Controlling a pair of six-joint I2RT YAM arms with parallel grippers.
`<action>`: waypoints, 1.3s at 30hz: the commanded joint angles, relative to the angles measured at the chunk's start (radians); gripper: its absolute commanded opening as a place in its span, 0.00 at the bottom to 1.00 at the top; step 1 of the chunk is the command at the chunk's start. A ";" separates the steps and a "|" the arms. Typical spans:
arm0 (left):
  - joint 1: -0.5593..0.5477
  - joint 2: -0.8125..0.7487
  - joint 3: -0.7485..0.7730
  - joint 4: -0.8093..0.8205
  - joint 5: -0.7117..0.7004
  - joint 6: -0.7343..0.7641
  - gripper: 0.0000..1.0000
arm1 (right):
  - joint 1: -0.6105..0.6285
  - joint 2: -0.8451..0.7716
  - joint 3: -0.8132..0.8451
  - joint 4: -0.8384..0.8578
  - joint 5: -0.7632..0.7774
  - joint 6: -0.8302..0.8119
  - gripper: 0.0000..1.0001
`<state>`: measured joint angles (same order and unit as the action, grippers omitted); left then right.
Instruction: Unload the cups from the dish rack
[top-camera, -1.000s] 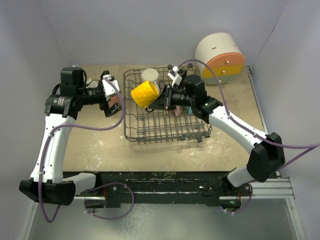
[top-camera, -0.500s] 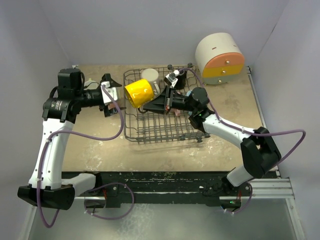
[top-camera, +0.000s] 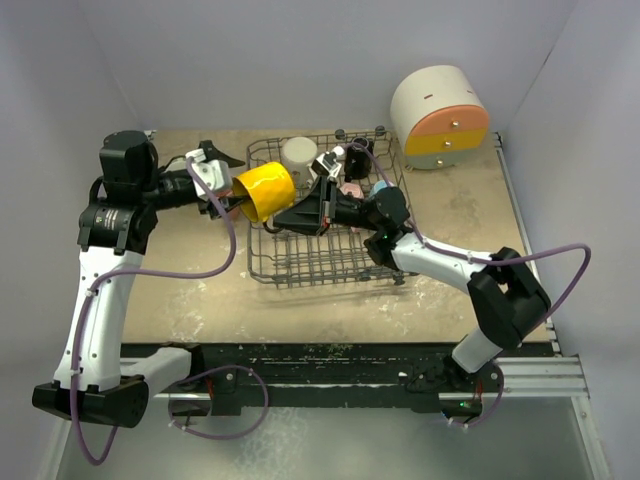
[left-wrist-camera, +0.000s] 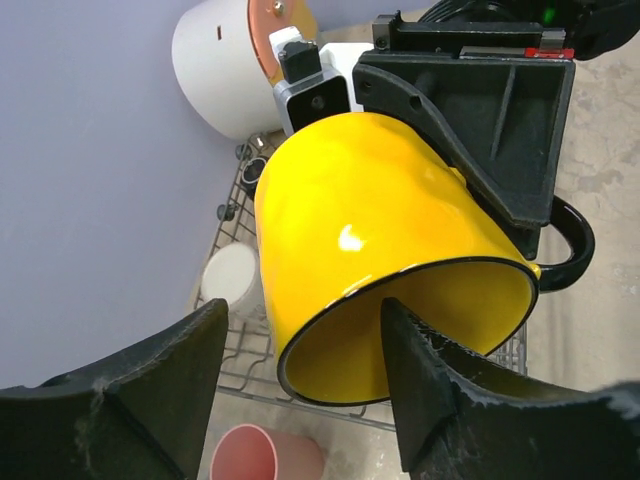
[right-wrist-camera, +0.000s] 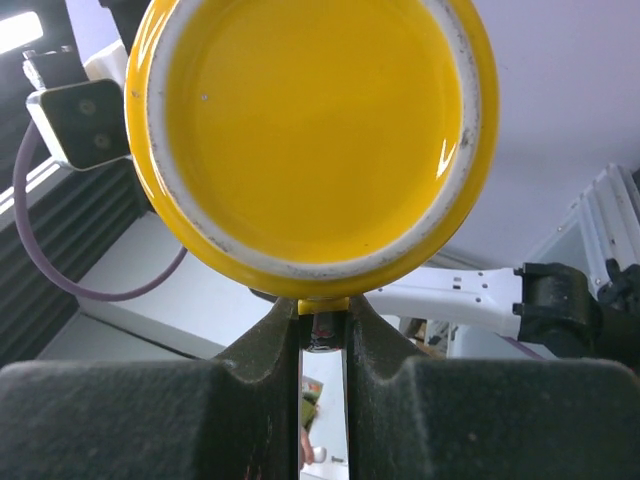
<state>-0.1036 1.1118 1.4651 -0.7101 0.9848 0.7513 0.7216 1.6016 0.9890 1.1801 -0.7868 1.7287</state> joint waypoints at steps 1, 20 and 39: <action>-0.005 -0.012 0.016 0.070 0.029 -0.069 0.59 | 0.035 -0.036 0.046 0.184 0.082 0.048 0.00; -0.005 0.071 0.051 -0.033 -0.345 -0.183 0.00 | 0.011 -0.150 -0.086 -0.186 0.200 -0.162 1.00; 0.424 0.495 0.208 -0.407 -0.793 0.067 0.00 | -0.162 -0.379 0.082 -1.397 0.807 -0.920 1.00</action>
<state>0.3012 1.5940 1.6871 -1.1690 0.2253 0.7761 0.5617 1.2362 1.0439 -0.1242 -0.0666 0.8982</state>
